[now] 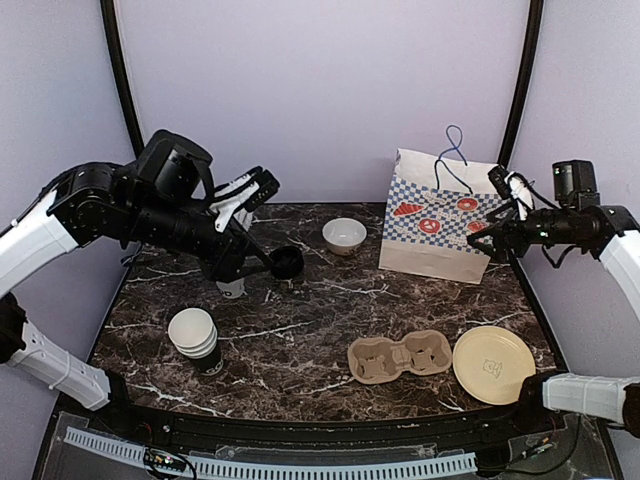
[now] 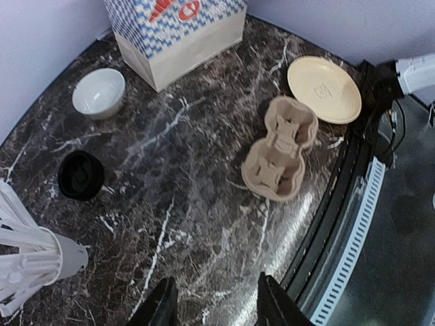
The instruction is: Pack the takeout coffee
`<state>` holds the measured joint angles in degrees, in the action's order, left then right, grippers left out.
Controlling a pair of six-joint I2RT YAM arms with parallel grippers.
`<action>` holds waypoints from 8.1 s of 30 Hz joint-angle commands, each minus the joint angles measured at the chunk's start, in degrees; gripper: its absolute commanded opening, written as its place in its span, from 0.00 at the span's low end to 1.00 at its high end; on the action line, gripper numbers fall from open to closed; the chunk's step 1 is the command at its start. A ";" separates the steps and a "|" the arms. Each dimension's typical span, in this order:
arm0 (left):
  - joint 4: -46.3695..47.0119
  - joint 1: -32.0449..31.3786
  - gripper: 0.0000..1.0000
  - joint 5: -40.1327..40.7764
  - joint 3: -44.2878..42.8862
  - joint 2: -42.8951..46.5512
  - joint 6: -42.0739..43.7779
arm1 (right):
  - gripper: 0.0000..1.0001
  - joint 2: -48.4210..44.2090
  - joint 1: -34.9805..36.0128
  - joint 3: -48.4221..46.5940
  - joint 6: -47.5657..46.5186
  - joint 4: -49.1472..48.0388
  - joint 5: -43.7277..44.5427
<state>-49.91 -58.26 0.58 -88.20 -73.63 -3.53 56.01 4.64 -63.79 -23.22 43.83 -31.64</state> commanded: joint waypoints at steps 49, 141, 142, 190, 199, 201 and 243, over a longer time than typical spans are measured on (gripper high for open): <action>-18.09 7.96 0.22 3.73 20.05 -4.75 -25.85 | 0.78 9.29 17.18 7.80 -11.84 -1.60 1.96; -18.41 42.50 0.00 5.68 8.97 -10.89 -13.60 | 0.72 18.43 23.73 3.08 -13.77 1.14 1.40; -22.31 41.73 0.00 13.93 6.81 -13.49 -15.23 | 0.73 18.39 23.82 2.99 -13.84 1.20 1.40; -17.84 33.34 0.00 -13.08 12.73 0.31 -21.80 | 0.66 40.51 40.06 -15.01 37.18 -32.81 -12.97; -11.96 26.39 0.00 -26.65 13.80 4.33 -23.11 | 0.98 48.60 53.07 -29.03 9.87 -20.59 0.51; -11.26 25.96 0.00 -28.76 14.06 4.30 -22.75 | 0.99 49.75 54.08 -30.60 8.89 -20.63 1.32; -2.24 9.20 0.00 -11.72 15.84 4.59 -13.54 | 0.90 58.44 49.16 -21.76 71.18 -58.57 -19.86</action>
<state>-52.14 -48.27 -13.91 -71.09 -68.29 -18.33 114.24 53.52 -86.41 43.75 -8.10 -48.42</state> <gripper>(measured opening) 0.038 0.893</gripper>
